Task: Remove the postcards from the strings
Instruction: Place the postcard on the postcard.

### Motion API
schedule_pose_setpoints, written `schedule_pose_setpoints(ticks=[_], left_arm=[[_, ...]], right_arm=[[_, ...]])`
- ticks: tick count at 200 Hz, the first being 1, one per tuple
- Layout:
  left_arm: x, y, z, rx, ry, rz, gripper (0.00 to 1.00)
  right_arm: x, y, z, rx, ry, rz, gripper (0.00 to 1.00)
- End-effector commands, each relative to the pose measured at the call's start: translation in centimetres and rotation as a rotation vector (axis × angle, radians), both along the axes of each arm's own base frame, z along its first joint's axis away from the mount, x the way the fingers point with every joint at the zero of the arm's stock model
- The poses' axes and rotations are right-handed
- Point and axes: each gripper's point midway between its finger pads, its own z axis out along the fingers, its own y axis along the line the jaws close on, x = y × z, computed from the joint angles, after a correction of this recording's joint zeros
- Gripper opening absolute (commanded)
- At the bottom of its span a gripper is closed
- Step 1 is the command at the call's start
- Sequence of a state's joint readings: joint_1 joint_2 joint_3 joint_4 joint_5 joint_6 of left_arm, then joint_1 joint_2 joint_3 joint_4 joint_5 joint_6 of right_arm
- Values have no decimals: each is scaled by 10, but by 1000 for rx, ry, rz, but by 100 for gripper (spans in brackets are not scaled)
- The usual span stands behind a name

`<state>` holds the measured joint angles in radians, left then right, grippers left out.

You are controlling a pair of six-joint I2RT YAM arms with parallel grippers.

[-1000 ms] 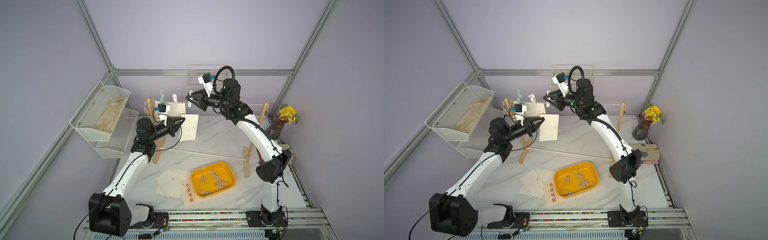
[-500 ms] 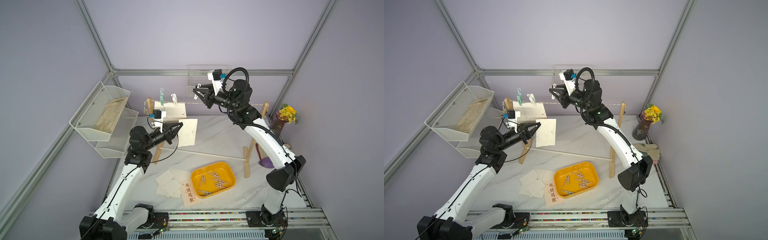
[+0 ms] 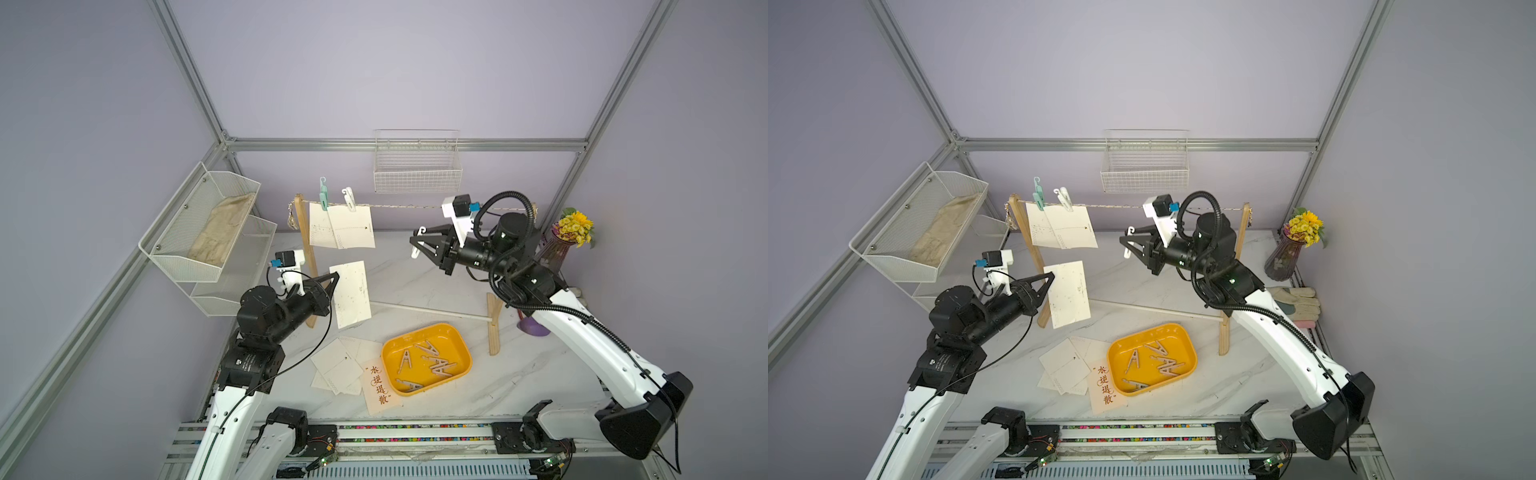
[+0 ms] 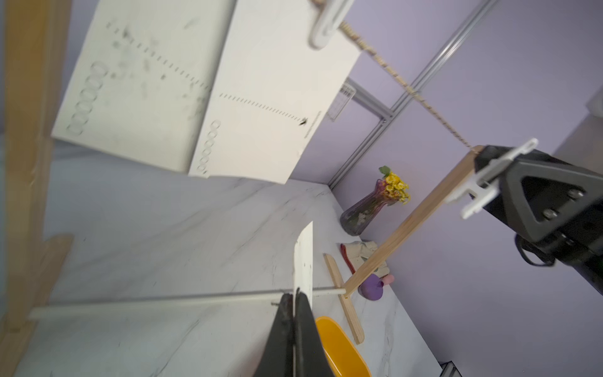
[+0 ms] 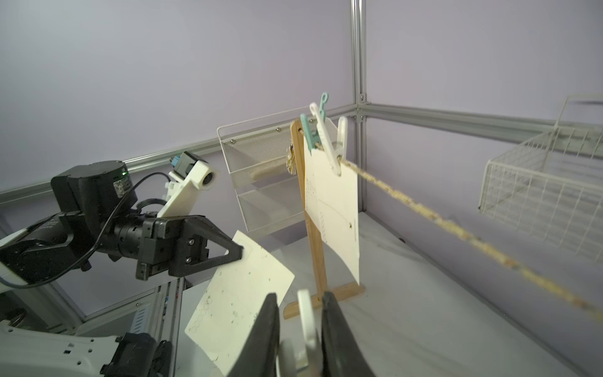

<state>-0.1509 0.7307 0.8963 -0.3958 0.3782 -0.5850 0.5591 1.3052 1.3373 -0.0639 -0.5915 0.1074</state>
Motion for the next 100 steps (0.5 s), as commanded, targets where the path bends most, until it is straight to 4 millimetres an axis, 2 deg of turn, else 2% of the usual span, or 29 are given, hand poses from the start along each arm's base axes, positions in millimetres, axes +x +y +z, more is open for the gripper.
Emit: schedule_pose_setpoints(ticks=[1, 29, 56, 82, 100], left_arm=[[-15, 17, -65, 27, 309, 105, 0], [-35, 16, -110, 64, 498, 97, 0], [-45, 14, -142, 93, 606, 81, 0], [-48, 9, -164, 95, 684, 68, 0], [-49, 6, -175, 106, 723, 49, 0]], right_arm=[[-8, -2, -60, -71, 179, -10, 19], [-26, -1, -128, -173, 327, -8, 18], [-48, 6, -190, -314, 427, 6, 17], [-72, 14, -237, -433, 509, 39, 16], [-86, 15, -260, -497, 550, 58, 16]])
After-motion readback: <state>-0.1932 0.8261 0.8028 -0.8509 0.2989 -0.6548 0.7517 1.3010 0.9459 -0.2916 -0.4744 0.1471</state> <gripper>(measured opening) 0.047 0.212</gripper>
